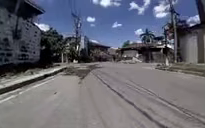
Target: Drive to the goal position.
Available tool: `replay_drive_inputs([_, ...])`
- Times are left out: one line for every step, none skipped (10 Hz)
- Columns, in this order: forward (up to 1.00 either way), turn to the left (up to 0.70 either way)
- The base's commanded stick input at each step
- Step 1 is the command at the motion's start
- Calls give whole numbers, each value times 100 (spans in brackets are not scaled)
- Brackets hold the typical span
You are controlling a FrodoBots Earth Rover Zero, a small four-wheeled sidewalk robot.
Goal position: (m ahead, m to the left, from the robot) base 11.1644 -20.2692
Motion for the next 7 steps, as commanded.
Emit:
replay_drive_inputs([100, 0])
replay_drive_inputs([100, 0])
replay_drive_inputs([100, 0])
replay_drive_inputs([100, 0])
replay_drive_inputs([100, 0])
replay_drive_inputs([100, 0])
replay_drive_inputs([100, 0])
